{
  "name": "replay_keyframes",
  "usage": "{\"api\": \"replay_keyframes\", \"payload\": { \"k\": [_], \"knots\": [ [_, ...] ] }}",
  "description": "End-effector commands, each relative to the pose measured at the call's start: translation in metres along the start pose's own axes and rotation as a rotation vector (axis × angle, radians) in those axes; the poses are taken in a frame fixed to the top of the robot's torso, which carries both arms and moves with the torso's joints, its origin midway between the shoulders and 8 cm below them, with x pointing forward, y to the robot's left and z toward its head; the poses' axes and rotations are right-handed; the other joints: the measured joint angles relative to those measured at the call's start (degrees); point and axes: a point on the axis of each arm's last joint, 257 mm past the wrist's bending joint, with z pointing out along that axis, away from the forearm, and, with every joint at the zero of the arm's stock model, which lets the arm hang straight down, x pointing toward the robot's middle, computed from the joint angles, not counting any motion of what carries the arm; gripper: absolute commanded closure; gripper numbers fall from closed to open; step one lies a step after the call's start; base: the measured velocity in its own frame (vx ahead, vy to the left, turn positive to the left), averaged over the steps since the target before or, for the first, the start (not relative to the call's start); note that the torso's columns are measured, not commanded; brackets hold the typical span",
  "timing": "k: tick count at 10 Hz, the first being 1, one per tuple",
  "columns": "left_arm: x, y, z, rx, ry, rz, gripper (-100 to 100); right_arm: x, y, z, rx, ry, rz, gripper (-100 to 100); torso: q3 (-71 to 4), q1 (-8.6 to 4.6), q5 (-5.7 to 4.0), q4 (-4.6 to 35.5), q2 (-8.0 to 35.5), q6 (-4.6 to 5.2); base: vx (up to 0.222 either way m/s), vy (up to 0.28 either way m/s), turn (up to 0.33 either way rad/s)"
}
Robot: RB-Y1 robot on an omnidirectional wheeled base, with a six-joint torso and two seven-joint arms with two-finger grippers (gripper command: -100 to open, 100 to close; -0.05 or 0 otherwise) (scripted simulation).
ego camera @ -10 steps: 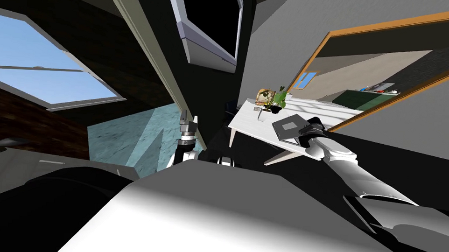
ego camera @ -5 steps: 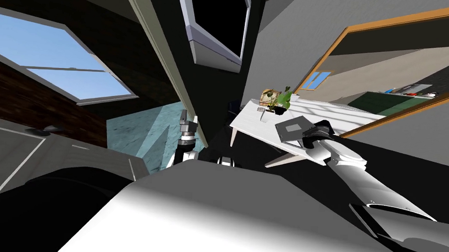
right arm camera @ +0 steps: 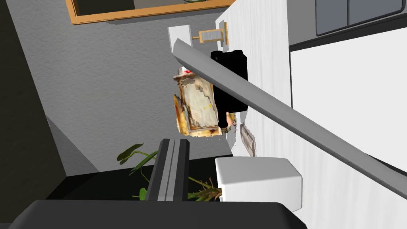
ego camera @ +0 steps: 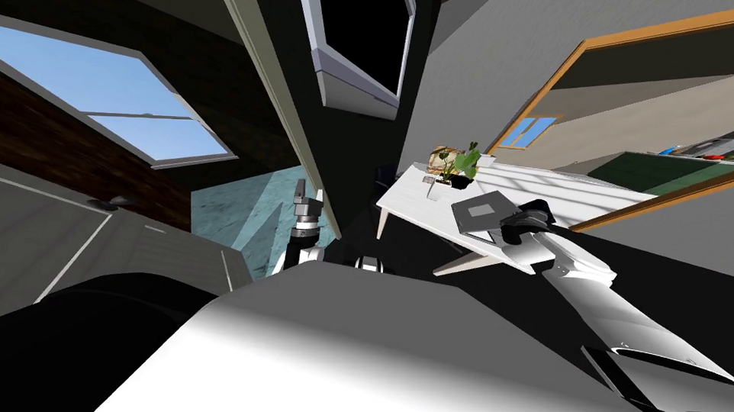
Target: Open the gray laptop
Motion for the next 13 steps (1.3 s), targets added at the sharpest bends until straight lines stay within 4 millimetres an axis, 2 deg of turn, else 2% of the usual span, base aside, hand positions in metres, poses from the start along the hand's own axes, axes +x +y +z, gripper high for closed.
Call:
{"api": "replay_keyframes", "payload": {
  "k": [1, 4, 5, 8, 9, 10, 13],
  "knots": [
    [0.000, 0.000, 0.000, 0.000, 0.000, 0.000, 0, 0.019, 0.003, -0.008, -0.018, 0.051, 0.013, 100, -0.1, 0.16, 0.05, 0.0, -0.1, -0.07, -0.055, -0.049, 0.304],
    [0.000, 0.000, 0.000, 0.000, 0.000, 0.000, 0, 0.024, 0.007, -0.011, -0.047, 0.054, 0.011, 100, 0.0, 0.01, 0.00, 0.0, 0.0, 0.00, -0.038, -0.043, 0.050],
    [0.000, 0.000, 0.000, 0.000, 0.000, 0.000, 0, 0.042, 0.005, -0.020, -0.051, 0.100, 0.023, 100, -0.1, 0.14, 0.05, 0.0, -0.1, -0.06, -0.059, -0.048, 0.296],
    [0.000, 0.000, 0.000, 0.000, 0.000, 0.000, 0, 0.043, 0.010, -0.024, -0.084, 0.097, 0.020, 100, 0.0, 0.01, 0.00, 0.0, 0.0, 0.00, -0.047, -0.042, 0.050],
    [0.000, 0.000, 0.000, 0.000, 0.000, 0.000, 0, 0.061, 0.009, -0.033, -0.095, 0.142, 0.032, 100, -0.1, 0.12, 0.04, 0.0, -0.1, -0.06, -0.054, -0.045, 0.271],
    [0.000, 0.000, 0.000, 0.000, 0.000, 0.000, 0, 0.065, 0.006, -0.037, -0.101, 0.142, 0.032, 100, 0.0, 0.00, 0.00, 0.0, 0.0, -0.13, -0.075, -0.056, 0.199],
    [0.000, 0.000, 0.000, 0.000, 0.000, 0.000, 0, 0.060, 0.010, -0.036, -0.119, 0.132, 0.030, 100, -0.1, 0.04, -0.02, -0.1, -0.1, 0.03, -0.017, -0.019, 0.002]
  ]
}}
